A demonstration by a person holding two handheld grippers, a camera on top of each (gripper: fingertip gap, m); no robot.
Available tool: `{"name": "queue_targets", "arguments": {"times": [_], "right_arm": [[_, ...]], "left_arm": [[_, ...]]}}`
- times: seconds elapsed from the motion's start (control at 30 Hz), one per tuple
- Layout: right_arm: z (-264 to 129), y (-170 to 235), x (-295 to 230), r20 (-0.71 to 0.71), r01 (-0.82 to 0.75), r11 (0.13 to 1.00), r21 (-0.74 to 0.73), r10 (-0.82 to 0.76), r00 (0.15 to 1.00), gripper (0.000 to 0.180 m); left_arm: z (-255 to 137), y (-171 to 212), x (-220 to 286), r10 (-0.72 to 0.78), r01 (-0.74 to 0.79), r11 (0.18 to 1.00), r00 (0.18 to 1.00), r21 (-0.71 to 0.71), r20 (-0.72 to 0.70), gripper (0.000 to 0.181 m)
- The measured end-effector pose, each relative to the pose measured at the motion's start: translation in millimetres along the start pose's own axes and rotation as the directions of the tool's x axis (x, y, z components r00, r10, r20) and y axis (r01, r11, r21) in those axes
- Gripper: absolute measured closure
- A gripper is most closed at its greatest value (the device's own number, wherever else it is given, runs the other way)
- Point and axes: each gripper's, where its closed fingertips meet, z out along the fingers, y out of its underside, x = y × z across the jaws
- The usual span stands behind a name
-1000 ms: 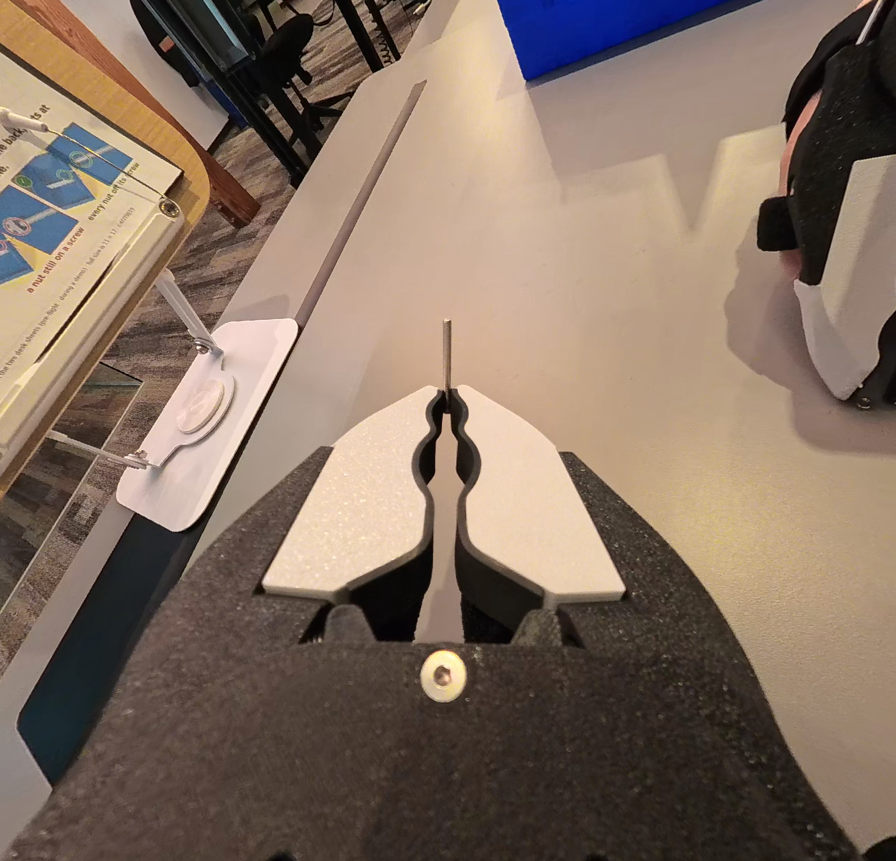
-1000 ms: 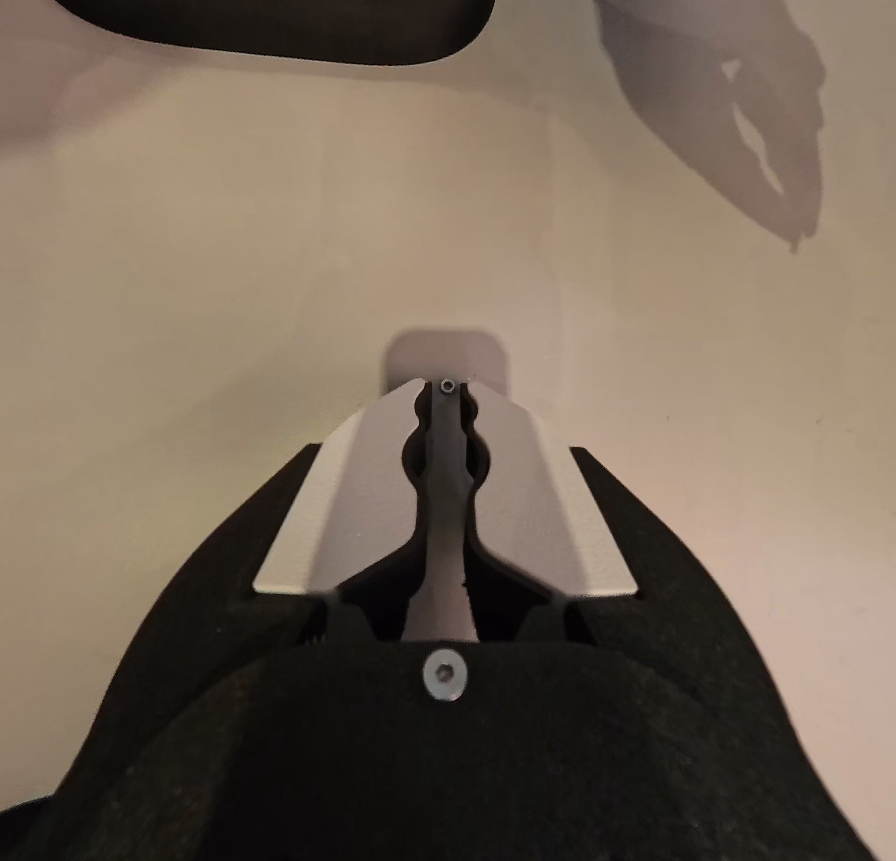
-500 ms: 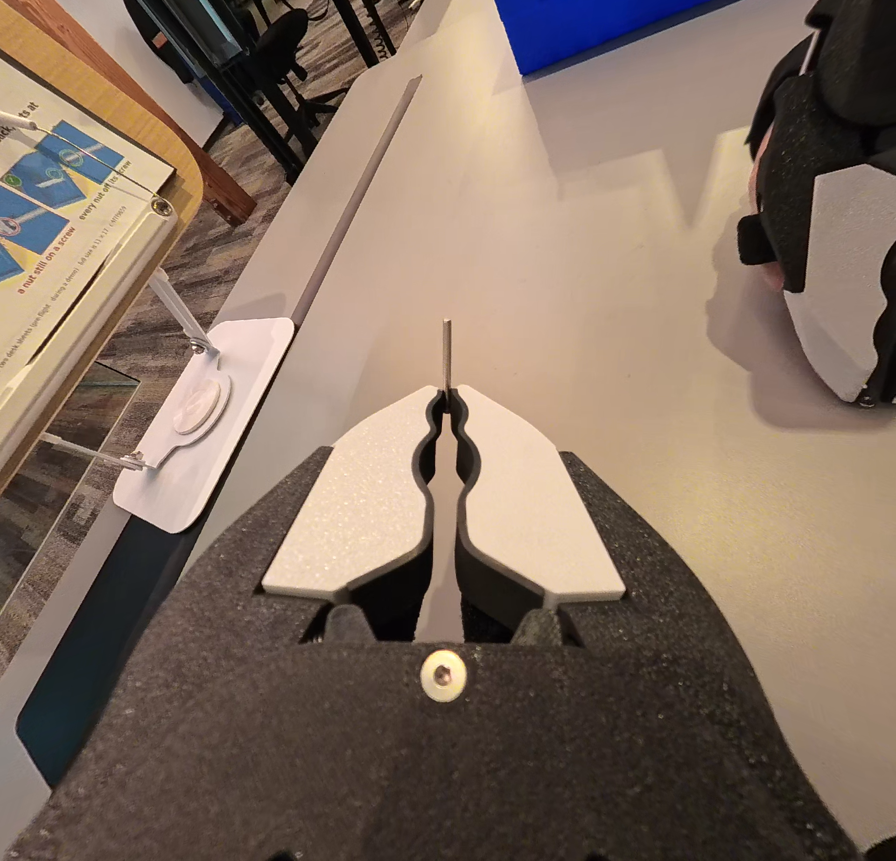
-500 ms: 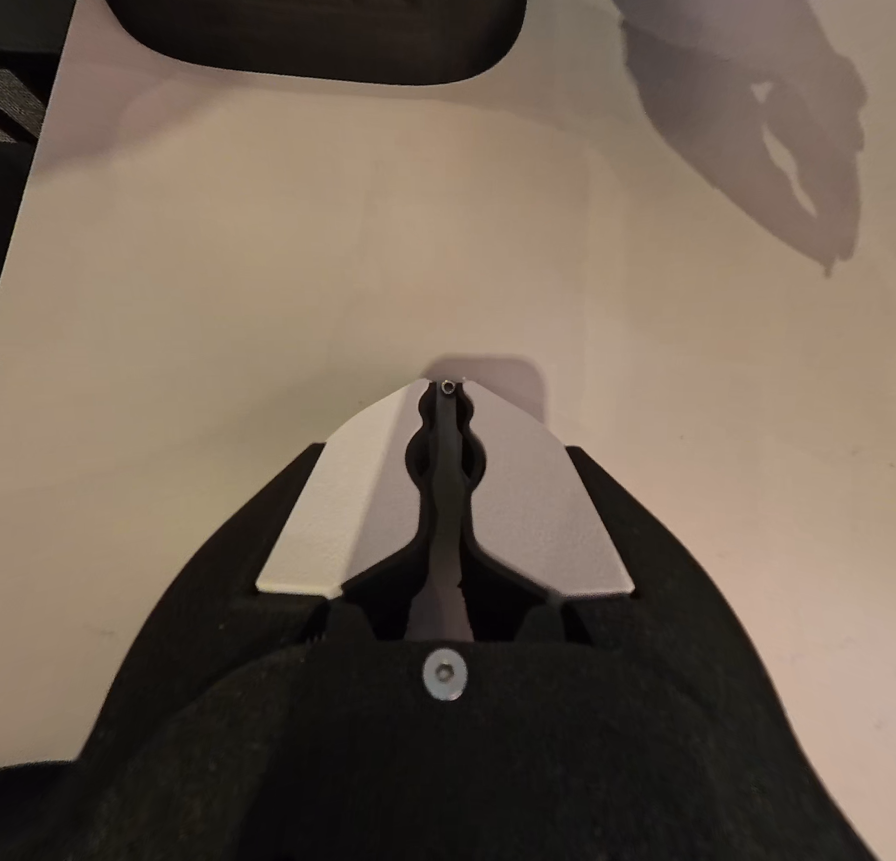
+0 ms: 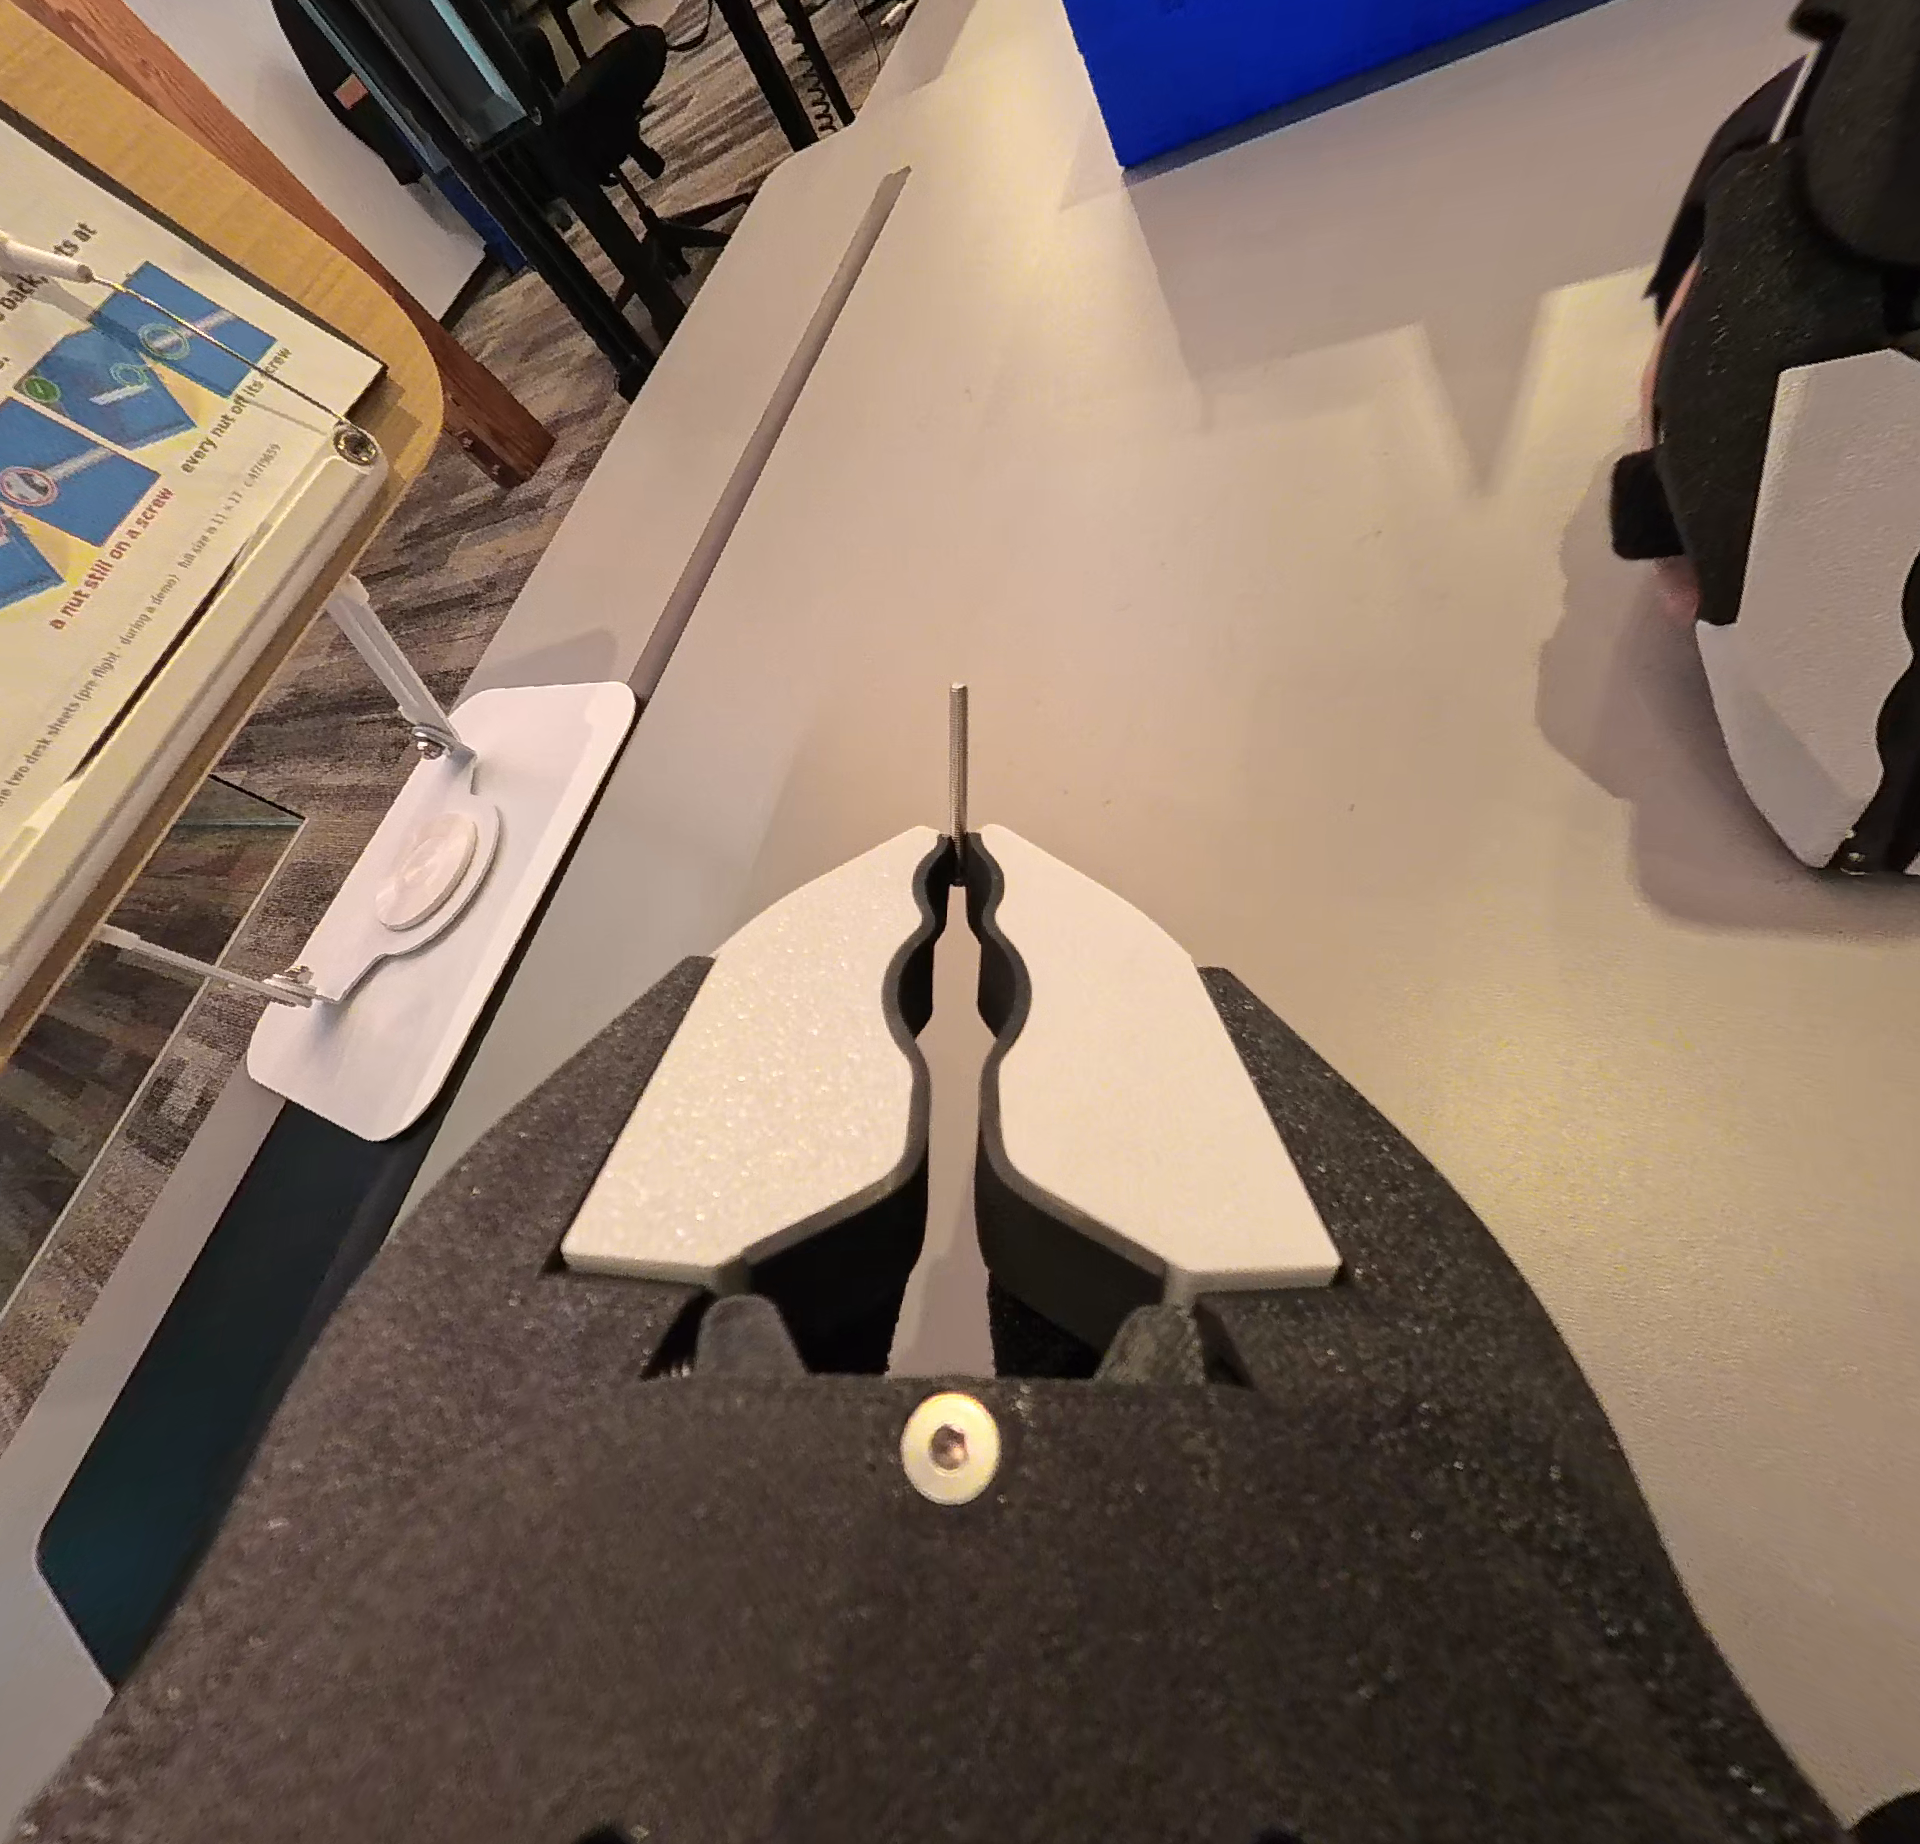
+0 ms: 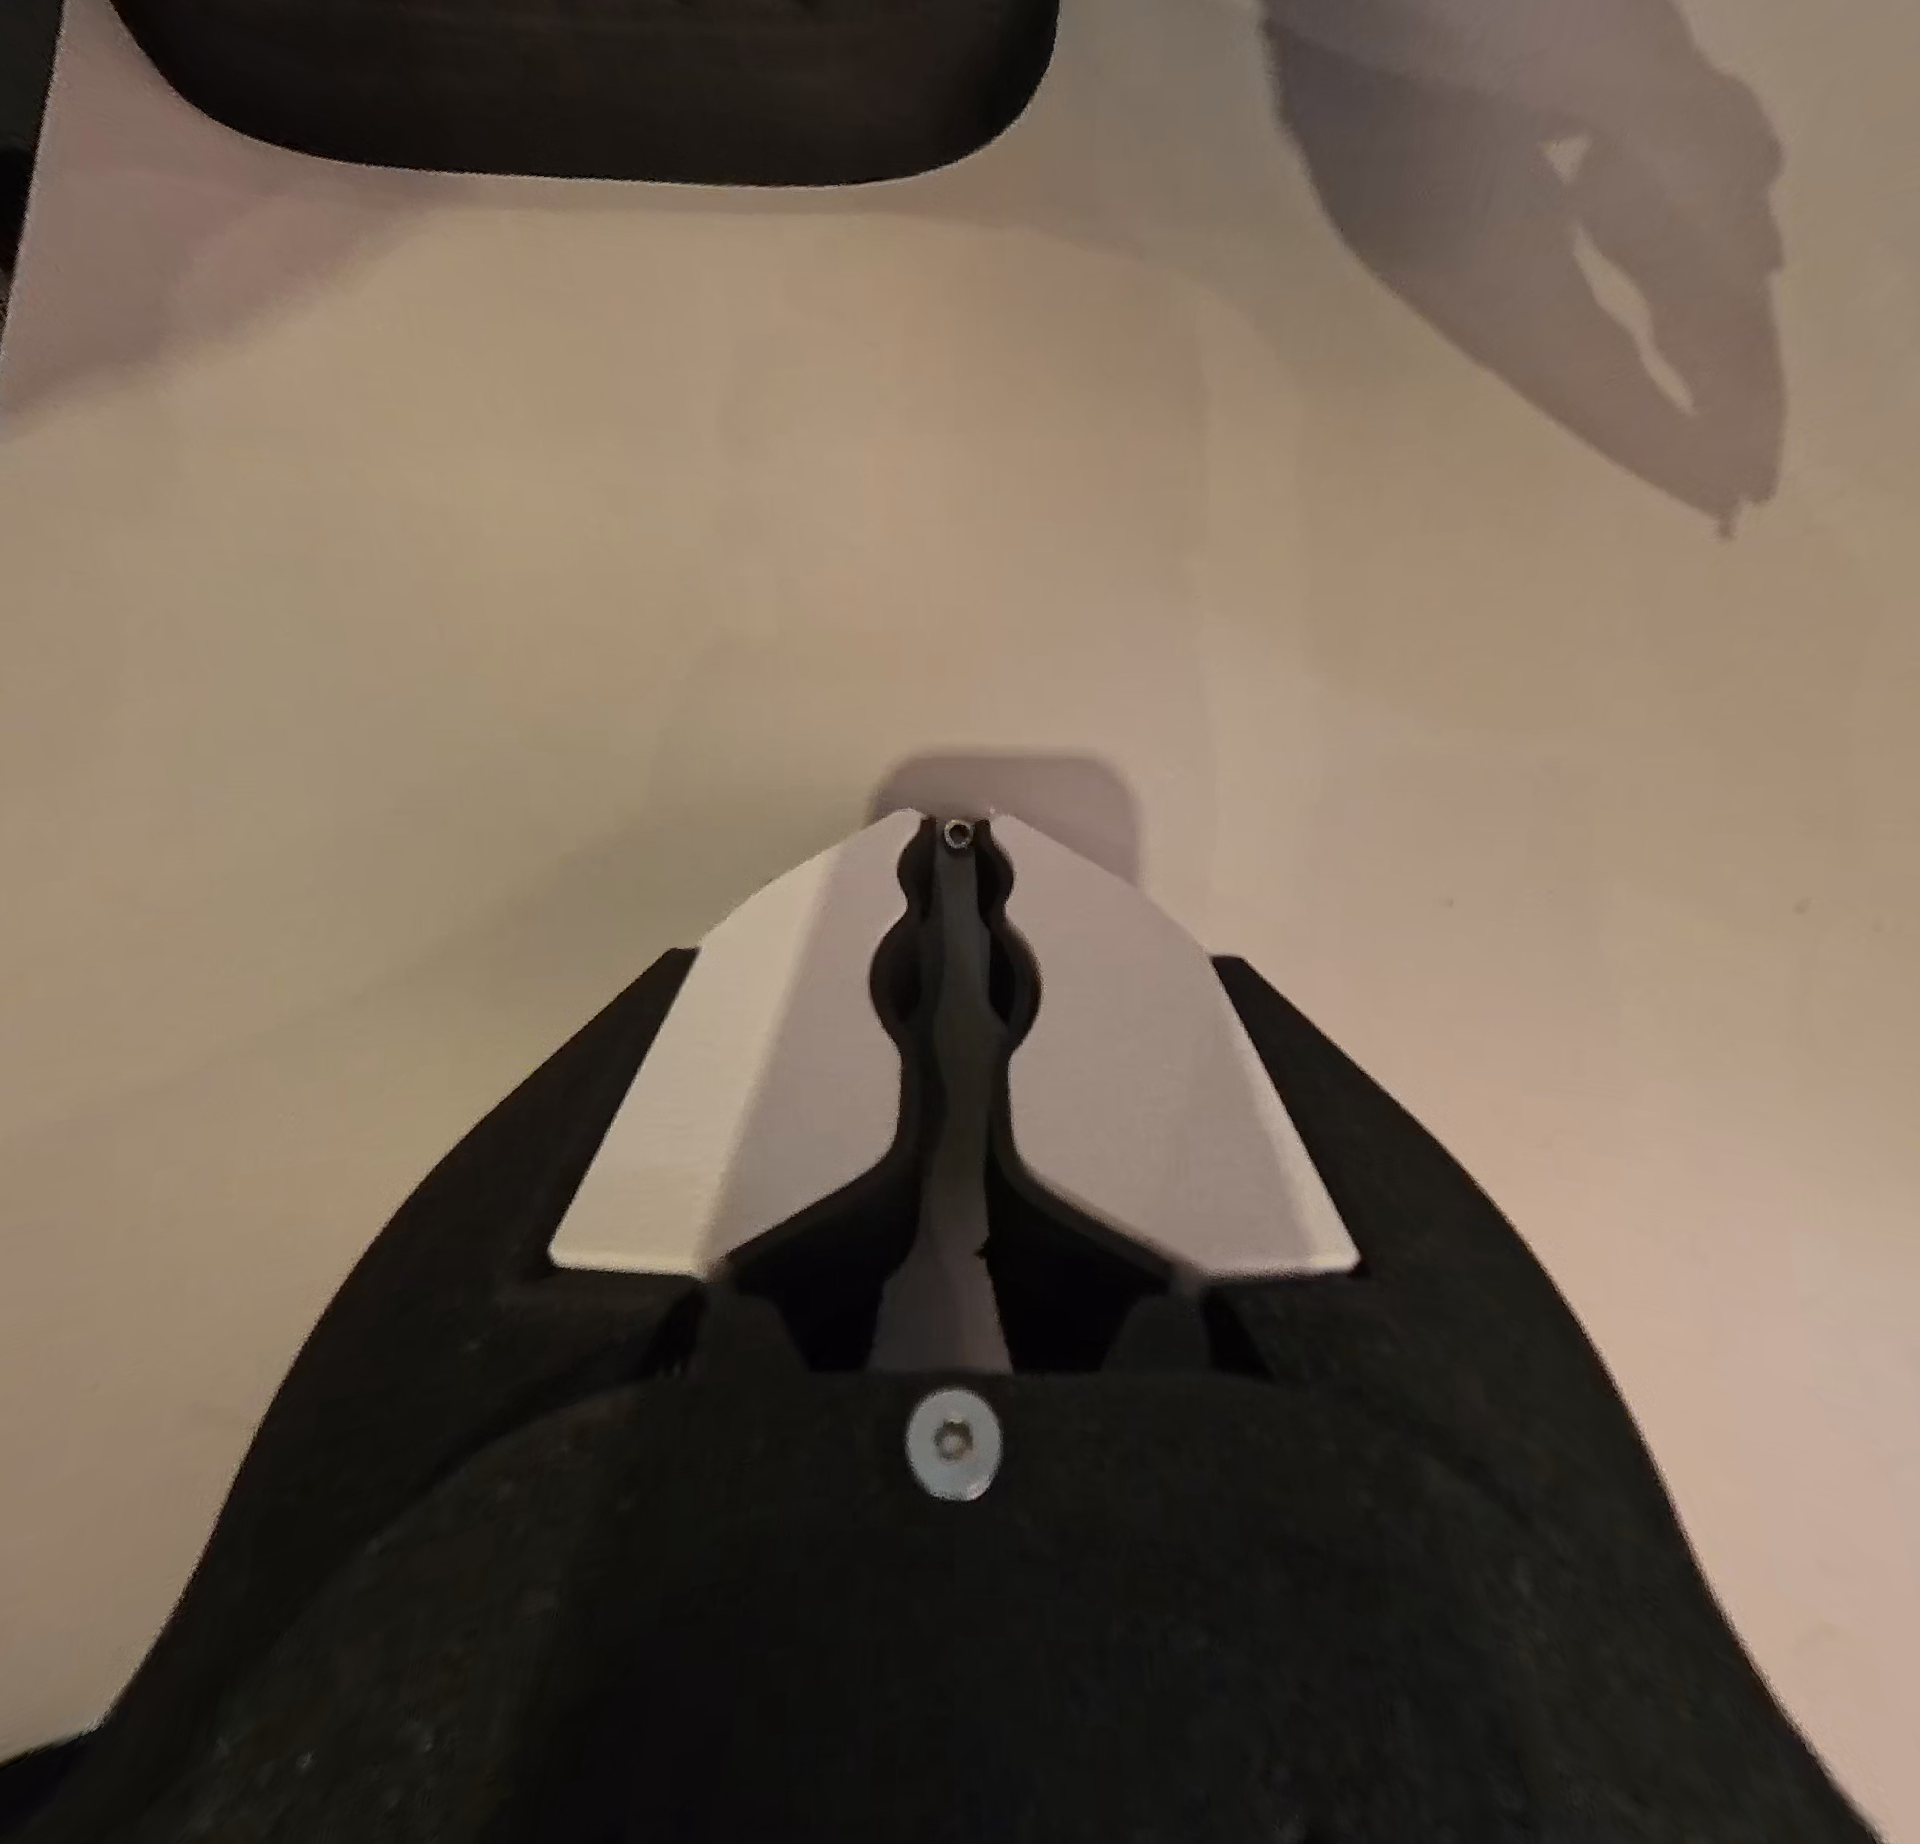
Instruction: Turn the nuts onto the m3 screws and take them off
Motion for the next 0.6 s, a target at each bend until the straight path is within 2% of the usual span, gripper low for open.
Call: {"name": "queue_targets", "arguments": {"times": [0.23, 0.6], "right_arm": [[0.4, 0.4, -0.8, -0.015, 0.008, 1.000, 0.002, -0.008, 1.000, 0.174], [-1.5, 1.6, -4.0, -0.037, 0.115, 0.993, -0.011, -0.115, 0.993, 0.175]], "left_arm": [[-0.2, -0.4, 0.2, 0.002, -0.002, 1.000, 1.000, 0.000, 0.001, 0.179], [1.0, -0.1, 2.5, 0.002, -0.002, 1.000, 1.000, -0.001, -0.012, 0.179]]}}
